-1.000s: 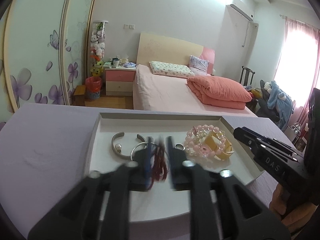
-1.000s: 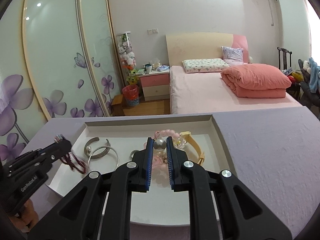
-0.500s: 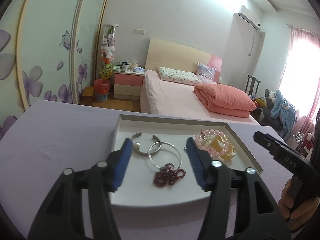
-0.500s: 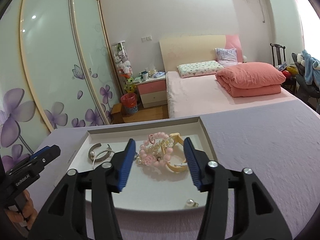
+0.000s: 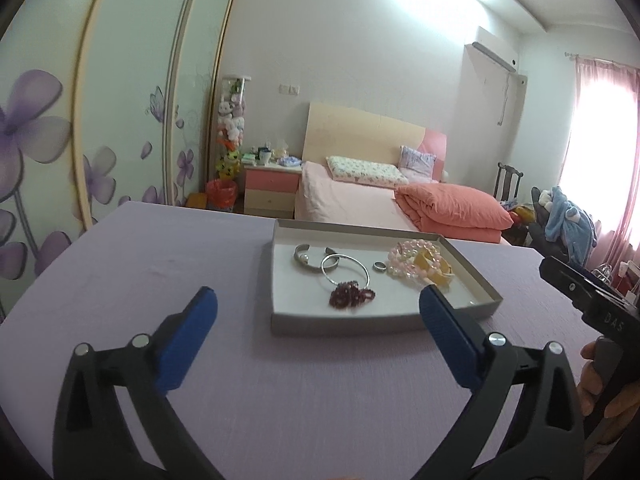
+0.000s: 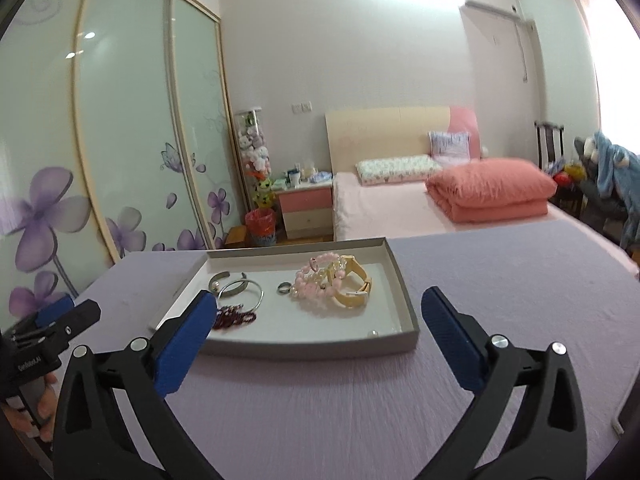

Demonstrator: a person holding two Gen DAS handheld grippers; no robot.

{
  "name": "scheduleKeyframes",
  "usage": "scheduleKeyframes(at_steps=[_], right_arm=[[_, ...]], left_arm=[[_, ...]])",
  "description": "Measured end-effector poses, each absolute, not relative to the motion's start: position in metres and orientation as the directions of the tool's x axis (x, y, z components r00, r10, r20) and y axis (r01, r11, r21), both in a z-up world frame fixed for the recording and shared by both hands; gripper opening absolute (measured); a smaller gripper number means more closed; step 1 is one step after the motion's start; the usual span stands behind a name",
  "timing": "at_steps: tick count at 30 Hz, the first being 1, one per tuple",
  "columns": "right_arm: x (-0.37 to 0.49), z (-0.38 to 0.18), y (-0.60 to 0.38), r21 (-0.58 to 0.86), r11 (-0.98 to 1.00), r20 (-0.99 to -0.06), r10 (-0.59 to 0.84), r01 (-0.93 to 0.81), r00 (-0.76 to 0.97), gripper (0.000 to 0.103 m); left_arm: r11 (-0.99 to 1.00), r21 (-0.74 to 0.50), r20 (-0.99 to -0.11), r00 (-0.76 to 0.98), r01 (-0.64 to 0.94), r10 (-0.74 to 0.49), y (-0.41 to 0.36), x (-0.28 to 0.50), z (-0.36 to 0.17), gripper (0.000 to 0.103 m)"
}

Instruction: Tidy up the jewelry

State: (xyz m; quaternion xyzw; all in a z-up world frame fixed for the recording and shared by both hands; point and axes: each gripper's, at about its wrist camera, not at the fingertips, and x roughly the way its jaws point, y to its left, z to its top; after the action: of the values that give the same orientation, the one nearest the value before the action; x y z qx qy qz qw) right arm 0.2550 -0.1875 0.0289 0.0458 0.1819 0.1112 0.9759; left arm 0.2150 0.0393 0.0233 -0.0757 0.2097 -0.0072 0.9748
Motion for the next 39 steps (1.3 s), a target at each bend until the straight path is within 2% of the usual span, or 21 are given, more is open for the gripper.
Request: scheduleKeyframes(at_steps=[7, 12, 18, 39], right_arm=[[0.212, 0.018, -0.19, 0.162, 0.969, -0.332, 0.229, -0.184, 0.915, 0.101], [0.192, 0.008, -0.193, 0.169, 0.973, -0.335, 0.206, -0.157, 0.919, 0.101], [0.171, 0.0, -0.191, 0.124, 0.983, -0.318, 0.166, -0.132, 0.933, 0.101], [0.157, 0.001, -0.19, 0.125, 0.979, -0.298, 0.189, -0.158, 0.936, 0.101]], left_arm=[[0.994, -0.101, -0.312, 0.95, -0.03, -0.003, 0.034, 0.158, 0.023, 0.099], [0.994, -0.102, -0.283, 0.959, -0.033, 0.003, 0.029, 0.128, 0.021, 0.099], [0.991, -0.124, -0.298, 0.955, -0.041, 0.002, 0.029, 0.105, 0.014, 0.099], [0.989, -0.147, -0.294, 0.955, -0.024, -0.02, 0.03, 0.099, 0.013, 0.099]])
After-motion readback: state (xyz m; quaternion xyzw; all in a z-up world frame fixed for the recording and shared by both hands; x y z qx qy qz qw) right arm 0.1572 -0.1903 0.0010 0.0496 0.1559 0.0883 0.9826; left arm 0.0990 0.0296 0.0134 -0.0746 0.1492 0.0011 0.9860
